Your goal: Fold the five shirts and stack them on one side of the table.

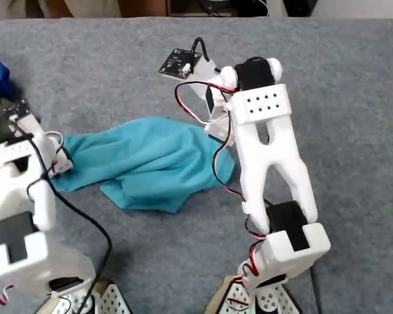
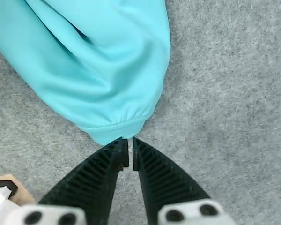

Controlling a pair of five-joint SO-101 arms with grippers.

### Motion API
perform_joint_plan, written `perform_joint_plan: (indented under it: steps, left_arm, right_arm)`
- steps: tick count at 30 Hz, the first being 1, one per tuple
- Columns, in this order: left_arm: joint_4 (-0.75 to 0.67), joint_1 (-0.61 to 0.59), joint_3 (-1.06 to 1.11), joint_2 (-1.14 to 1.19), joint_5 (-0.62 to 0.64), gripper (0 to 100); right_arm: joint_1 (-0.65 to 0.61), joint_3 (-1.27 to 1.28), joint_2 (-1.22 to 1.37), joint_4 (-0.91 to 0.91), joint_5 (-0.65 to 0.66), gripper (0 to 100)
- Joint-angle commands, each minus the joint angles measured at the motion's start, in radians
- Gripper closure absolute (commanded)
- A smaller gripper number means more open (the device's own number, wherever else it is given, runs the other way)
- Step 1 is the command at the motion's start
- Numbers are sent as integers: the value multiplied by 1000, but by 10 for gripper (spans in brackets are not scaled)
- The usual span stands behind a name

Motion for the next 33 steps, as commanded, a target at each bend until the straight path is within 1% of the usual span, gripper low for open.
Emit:
perform_joint_plan:
  steps: [1,4,10,14,17,18,23,25,28,31,33]
  left_arm:
    - [100,-5,-118,44,9,977]
    - [153,21,-196,22,9,982]
    - [353,26,-419,-119,9,982]
    - [534,31,-629,-225,5,982]
    - [643,28,-773,-271,0,982]
    - [678,25,-815,-280,-12,982]
    - [887,20,-970,-288,-127,982]
    - [891,-14,-970,-292,-141,982]
    - [891,-63,-957,-334,-153,982]
    - [891,-103,-899,-383,-261,982]
    - [891,-120,-841,-418,-310,982]
  right_arm:
    - [16,-1,-64,9,9,963]
    - [16,-1,-65,9,9,963]
    - [18,-8,-67,11,8,963]
    - [16,-8,-67,11,8,964]
    - [12,-1,-62,11,8,963]
    - [10,-1,-59,6,0,962]
    - [8,1,-58,-61,-127,957]
    - [-4,7,-50,-89,-160,924]
    - [-38,10,-13,-118,-210,842]
    - [-79,-16,53,-130,-230,777]
    - [-107,-45,113,-140,-230,758]
